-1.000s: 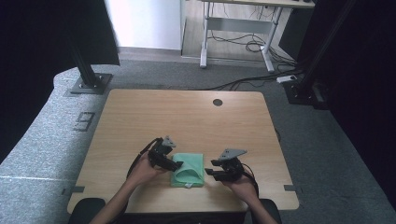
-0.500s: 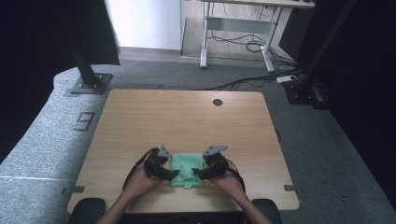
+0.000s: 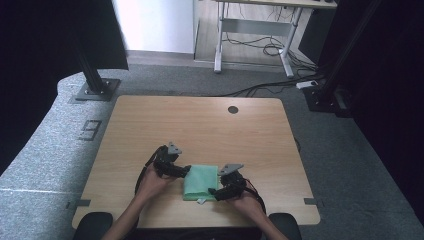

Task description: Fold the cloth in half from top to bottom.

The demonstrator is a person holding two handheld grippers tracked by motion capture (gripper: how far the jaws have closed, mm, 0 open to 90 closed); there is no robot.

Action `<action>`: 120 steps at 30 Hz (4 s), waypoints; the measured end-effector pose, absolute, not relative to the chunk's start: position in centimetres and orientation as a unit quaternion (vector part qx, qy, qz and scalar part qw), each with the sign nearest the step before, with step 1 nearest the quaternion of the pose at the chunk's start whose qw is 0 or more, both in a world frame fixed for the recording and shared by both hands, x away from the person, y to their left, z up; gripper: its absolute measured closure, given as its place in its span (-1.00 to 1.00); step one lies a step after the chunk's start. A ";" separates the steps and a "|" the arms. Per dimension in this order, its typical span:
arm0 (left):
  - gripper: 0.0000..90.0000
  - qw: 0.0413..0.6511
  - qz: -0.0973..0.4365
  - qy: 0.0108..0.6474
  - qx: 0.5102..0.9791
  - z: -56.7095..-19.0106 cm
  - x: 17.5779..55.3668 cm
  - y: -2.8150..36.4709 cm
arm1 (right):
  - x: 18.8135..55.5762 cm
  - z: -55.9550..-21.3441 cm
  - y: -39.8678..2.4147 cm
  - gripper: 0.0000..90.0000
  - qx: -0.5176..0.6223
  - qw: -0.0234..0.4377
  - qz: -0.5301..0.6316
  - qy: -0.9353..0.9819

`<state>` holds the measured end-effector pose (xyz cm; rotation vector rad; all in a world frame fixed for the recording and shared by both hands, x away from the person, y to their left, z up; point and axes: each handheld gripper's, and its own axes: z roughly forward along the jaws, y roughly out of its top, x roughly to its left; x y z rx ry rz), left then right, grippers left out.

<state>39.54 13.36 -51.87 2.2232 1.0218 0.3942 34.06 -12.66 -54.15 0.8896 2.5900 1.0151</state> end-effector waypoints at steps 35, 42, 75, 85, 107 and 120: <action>-0.69 0.319 0.140 0.371 0.861 -53.7 32.9 14.0 | 33.5 -54.2 -13.8 -0.59 0.327 0.108 0.349 0.872; -0.69 0.330 0.126 0.355 0.866 -53.6 30.9 13.6 | 33.4 -54.3 -13.7 -0.63 0.327 0.118 0.344 0.872; -0.91 0.335 0.140 0.401 0.841 -54.8 40.2 13.8 | 40.7 -54.7 -14.1 -0.66 0.379 0.134 0.350 0.846; -0.91 0.335 0.141 0.412 0.836 -54.8 42.4 13.7 | 42.7 -54.8 -14.1 -0.66 0.392 0.140 0.351 0.839; -0.91 0.334 0.146 0.431 0.826 -54.8 45.0 13.6 | 45.4 -54.9 -14.1 -0.64 0.408 0.153 0.358 0.826; -0.91 0.347 0.123 0.415 0.832 -53.4 44.3 13.6 | 45.0 -53.4 -14.0 -0.65 0.392 0.147 0.362 0.833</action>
